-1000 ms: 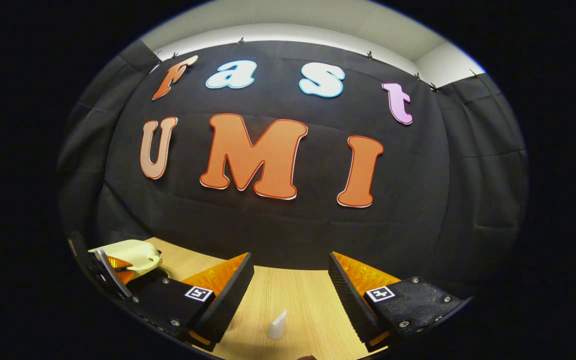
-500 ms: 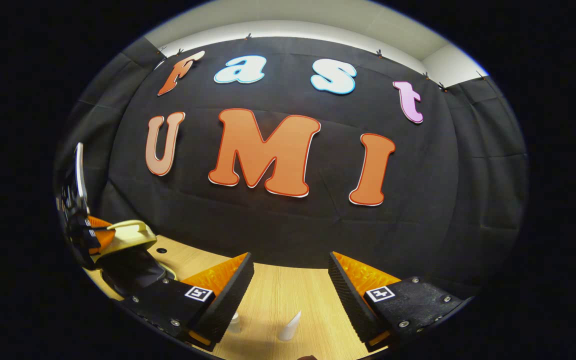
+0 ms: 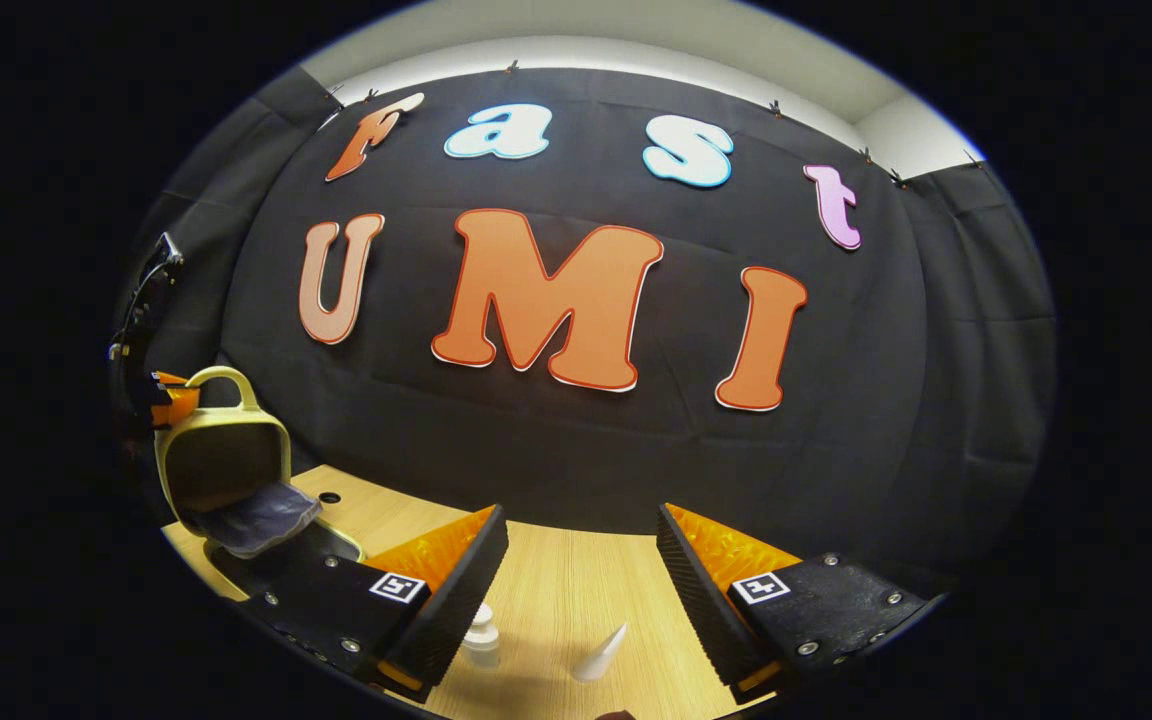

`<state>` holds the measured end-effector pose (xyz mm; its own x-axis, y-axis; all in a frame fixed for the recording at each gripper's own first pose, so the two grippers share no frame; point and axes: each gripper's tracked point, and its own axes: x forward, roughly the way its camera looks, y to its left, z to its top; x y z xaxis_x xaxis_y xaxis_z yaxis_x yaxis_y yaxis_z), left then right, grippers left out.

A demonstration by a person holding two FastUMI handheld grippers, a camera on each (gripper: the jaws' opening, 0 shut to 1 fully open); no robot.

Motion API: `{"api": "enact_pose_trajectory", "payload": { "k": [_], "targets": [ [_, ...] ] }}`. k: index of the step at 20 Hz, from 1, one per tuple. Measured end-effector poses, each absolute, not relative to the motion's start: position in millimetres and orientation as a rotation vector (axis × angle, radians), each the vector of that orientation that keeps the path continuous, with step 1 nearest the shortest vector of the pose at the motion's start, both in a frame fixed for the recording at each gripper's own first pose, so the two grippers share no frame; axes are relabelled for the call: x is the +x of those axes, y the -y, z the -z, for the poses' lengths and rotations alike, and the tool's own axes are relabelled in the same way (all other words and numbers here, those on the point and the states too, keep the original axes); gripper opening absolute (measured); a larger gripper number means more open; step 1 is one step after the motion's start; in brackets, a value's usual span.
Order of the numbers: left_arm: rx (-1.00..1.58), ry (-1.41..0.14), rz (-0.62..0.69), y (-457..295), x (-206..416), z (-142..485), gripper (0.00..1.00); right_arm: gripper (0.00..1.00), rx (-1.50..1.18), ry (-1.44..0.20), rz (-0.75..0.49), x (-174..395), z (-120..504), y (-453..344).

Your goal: First open the suitcase, pack the skin care products into it, and then close the suitcase.

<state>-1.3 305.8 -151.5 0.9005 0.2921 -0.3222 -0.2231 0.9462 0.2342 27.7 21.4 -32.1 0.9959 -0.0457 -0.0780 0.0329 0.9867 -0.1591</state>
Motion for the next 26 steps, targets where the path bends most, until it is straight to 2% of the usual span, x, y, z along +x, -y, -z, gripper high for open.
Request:
{"api": "enact_pose_trajectory", "payload": {
  "k": [8, 15, 23, 26],
  "targets": [
    [0.091, -0.411, -0.328, -405, -12, 181, 0.05, 0.96, -0.151, -0.098, 0.081, 25, 35, -41],
    [-0.098, -0.522, -0.385, -493, -45, 264, 0.05, 0.96, -0.151, -0.105, 0.162, 29, 33, -53],
    [-0.237, -0.735, -0.414, -538, -87, 374, 0.03, 0.95, -0.125, -0.146, 0.188, 28, 35, -72],
    [-0.159, -0.817, -0.501, -556, -106, 401, 0.14, 0.96, -0.143, -0.163, 0.194, 28, 39, -69]
  ]
}}
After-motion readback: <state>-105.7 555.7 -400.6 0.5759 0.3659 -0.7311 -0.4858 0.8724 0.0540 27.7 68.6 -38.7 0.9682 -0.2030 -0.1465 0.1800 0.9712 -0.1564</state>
